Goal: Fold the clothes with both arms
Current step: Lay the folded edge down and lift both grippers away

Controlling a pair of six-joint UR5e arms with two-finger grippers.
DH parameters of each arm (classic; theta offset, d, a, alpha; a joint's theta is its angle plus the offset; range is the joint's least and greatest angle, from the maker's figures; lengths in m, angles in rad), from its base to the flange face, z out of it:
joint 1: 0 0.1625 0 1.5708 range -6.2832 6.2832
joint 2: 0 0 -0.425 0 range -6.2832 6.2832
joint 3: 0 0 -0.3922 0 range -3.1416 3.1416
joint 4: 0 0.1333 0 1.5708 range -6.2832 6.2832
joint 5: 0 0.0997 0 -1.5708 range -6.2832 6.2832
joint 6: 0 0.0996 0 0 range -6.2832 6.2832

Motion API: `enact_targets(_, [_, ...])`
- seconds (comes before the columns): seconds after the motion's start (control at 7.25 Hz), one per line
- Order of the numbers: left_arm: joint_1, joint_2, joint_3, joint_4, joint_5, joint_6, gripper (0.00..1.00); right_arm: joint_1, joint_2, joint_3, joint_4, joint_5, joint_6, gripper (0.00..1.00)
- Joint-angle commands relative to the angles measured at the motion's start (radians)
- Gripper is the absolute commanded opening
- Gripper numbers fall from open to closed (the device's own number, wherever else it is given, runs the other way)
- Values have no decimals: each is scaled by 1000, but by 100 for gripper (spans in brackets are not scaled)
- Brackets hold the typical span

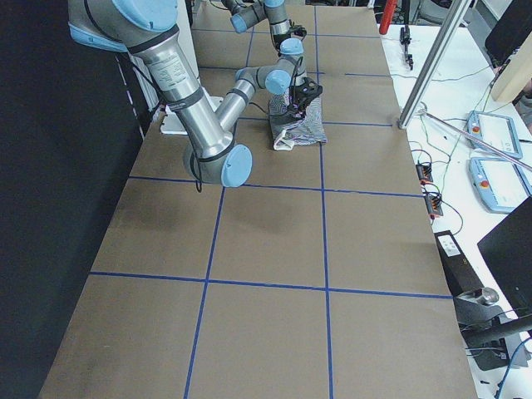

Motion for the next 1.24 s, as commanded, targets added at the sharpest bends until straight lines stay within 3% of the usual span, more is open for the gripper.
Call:
enact_targets(0.0, [-78,-108,357,-192,3,150,31,71,132,-344,187,73,-125,0])
enact_targets(0.14, [-132,-125,450,-299,3,219,46,119,155,-440,281,85,-218,99])
enact_targets(0.28, [-148,-107,450,-326,2,243,53,157,154,-442,278,145,-292,100])
enact_targets(0.55, [-151,-11,364,-377,-4,243,54,190,155,-436,282,173,-308,100])
enact_targets(0.69, [-152,11,291,-368,-9,241,50,208,151,-424,283,229,-309,100])
enact_targets(0.83, [-148,-6,255,-337,-44,220,12,208,137,-381,275,236,-309,100])
enact_targets(0.97, [-142,-51,246,-278,-116,212,0,216,80,-308,280,253,-311,100])
enact_targets(1.1, [-124,-131,266,-192,-162,212,0,225,6,-227,286,271,-331,100])
